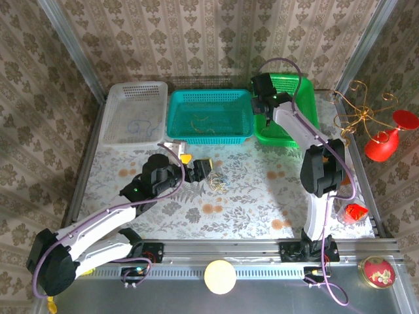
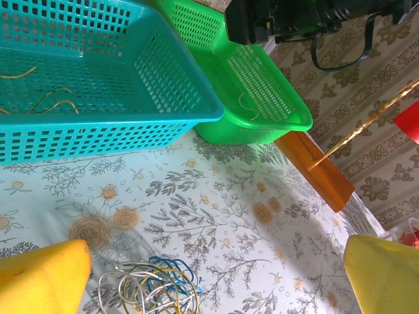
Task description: Untangle the cables
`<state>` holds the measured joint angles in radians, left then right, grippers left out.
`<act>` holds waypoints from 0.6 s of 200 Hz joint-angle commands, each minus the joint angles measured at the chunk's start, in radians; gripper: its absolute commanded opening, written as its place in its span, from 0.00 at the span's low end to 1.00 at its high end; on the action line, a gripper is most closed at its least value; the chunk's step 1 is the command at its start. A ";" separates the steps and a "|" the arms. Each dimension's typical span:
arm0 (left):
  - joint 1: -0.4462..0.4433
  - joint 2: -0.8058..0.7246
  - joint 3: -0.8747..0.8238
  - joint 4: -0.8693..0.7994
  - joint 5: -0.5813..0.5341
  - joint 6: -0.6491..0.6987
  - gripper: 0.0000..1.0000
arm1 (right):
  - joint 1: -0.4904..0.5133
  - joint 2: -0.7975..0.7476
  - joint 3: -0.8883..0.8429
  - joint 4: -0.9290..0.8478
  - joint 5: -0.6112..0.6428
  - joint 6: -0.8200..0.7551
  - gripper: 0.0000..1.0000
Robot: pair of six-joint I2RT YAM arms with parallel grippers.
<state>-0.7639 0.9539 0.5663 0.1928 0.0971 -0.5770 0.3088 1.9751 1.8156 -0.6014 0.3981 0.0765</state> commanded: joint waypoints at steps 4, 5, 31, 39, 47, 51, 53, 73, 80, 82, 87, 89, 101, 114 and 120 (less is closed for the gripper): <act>0.005 -0.038 -0.004 -0.033 -0.018 -0.011 1.00 | 0.058 -0.091 0.029 -0.066 -0.171 0.043 0.59; 0.005 -0.038 -0.005 -0.033 -0.019 -0.011 1.00 | 0.060 -0.094 0.029 -0.067 -0.173 0.044 0.59; 0.011 -0.072 -0.056 -0.041 -0.039 -0.040 1.00 | 0.133 -0.172 -0.048 -0.055 -0.233 0.087 0.58; 0.016 -0.087 -0.077 -0.039 -0.047 -0.051 1.00 | 0.157 -0.201 -0.087 -0.045 -0.248 0.104 0.58; 0.020 -0.104 -0.100 -0.036 -0.054 -0.065 1.00 | 0.181 -0.230 -0.130 -0.034 -0.263 0.126 0.57; 0.022 -0.116 -0.112 -0.034 -0.056 -0.072 1.00 | 0.192 -0.247 -0.155 -0.027 -0.276 0.137 0.57; 0.024 -0.120 -0.118 -0.033 -0.059 -0.075 1.00 | 0.197 -0.254 -0.169 -0.023 -0.283 0.143 0.57; 0.036 -0.174 -0.174 -0.032 -0.077 -0.103 1.00 | 0.237 -0.344 -0.332 0.032 -0.354 0.213 0.55; 0.041 -0.193 -0.189 -0.042 -0.085 -0.113 1.00 | 0.247 -0.377 -0.399 0.057 -0.382 0.242 0.54; 0.042 -0.198 -0.193 -0.046 -0.087 -0.116 1.00 | 0.250 -0.384 -0.419 0.058 -0.390 0.252 0.54; 0.044 -0.211 -0.203 -0.056 -0.092 -0.120 1.00 | 0.254 -0.408 -0.469 0.101 -0.410 0.272 0.53; 0.044 -0.216 -0.206 -0.061 -0.095 -0.122 1.00 | 0.256 -0.416 -0.488 0.109 -0.415 0.278 0.53; 0.048 -0.241 -0.222 -0.092 -0.102 -0.130 1.00 | 0.267 -0.466 -0.598 0.158 -0.459 0.326 0.51; 0.051 -0.260 -0.229 -0.142 -0.115 -0.134 1.00 | 0.279 -0.506 -0.709 0.201 -0.492 0.364 0.50; 0.052 -0.265 -0.229 -0.166 -0.119 -0.136 1.00 | 0.286 -0.524 -0.757 0.223 -0.503 0.379 0.49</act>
<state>-0.7212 0.7238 0.3492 0.1089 0.0177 -0.6788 0.5770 1.5127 1.2045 -0.4763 0.0006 0.3351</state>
